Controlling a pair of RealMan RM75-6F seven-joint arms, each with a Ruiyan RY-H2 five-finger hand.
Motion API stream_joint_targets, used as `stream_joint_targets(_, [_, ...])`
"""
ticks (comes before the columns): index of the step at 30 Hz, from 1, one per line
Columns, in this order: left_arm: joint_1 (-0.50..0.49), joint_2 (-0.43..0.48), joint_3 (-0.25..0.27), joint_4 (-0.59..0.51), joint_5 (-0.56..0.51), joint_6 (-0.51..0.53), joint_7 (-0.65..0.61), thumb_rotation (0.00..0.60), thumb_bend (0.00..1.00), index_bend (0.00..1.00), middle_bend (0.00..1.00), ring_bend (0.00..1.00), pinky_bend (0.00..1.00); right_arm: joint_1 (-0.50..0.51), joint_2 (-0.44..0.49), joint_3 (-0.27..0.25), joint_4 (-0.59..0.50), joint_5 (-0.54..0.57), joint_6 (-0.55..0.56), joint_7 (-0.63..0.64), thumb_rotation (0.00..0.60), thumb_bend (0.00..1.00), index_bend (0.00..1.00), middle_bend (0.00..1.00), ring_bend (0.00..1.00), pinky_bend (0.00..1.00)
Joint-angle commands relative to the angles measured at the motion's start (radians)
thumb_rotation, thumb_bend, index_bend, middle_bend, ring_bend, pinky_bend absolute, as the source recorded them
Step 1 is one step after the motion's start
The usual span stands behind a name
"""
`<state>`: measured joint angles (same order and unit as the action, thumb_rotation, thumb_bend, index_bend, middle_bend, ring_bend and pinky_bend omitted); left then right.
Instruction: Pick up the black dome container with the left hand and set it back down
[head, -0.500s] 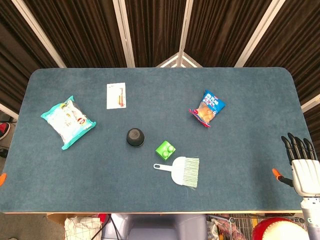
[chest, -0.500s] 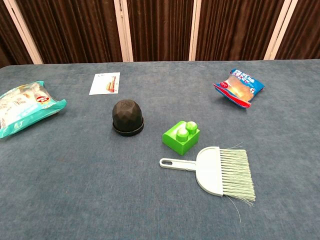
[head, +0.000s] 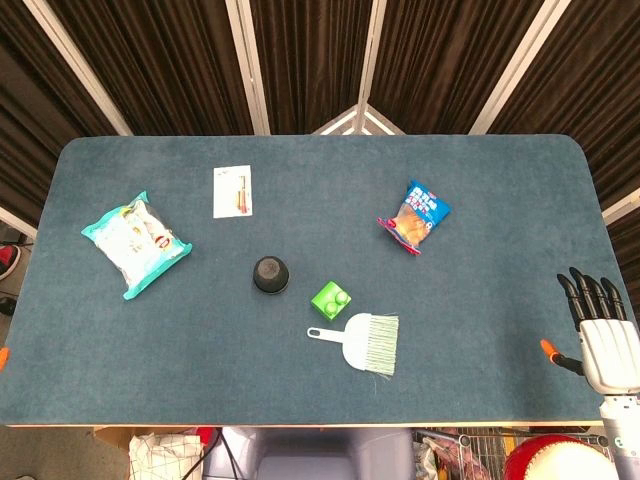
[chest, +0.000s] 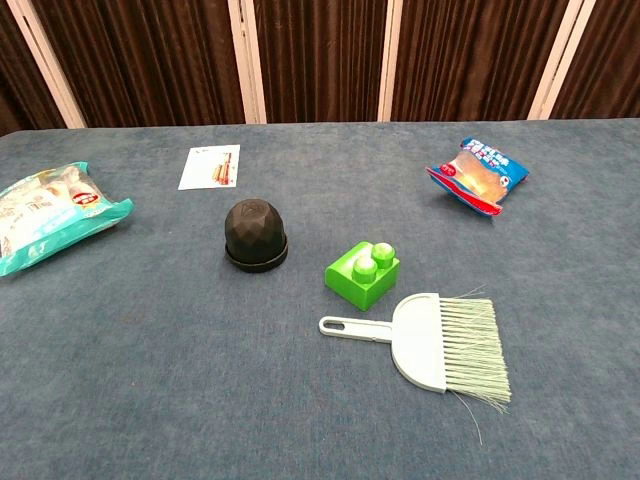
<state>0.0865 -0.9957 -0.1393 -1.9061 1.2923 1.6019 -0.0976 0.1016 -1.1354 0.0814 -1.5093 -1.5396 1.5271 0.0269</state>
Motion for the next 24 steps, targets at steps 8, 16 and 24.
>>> stream_joint_targets(8, [-0.022, -0.009, 0.02, 0.004, 0.024, -0.041, 0.027, 0.6, 0.34, 0.11, 0.05, 0.0, 0.0, -0.015, 0.003, 0.0, -0.003, -0.004, 0.023, 0.022, 0.6, 0.21, 0.0, 0.01, 0.08, 0.0])
stream_joint_targets(16, [-0.07, -0.018, 0.021, 0.019, 0.066, -0.108, -0.019, 0.6, 0.31, 0.09, 0.03, 0.0, 0.0, -0.02, 0.01, 0.002, -0.005, -0.001, 0.029, 0.067, 0.6, 0.21, 0.0, 0.01, 0.08, 0.0])
stream_joint_targets(24, [-0.227, 0.009, -0.046, 0.045, 0.038, -0.332, -0.146, 0.6, 0.28, 0.07, 0.01, 0.0, 0.0, -0.016, 0.01, 0.002, -0.007, -0.009, 0.026, 0.08, 0.6, 0.21, 0.0, 0.01, 0.08, 0.0])
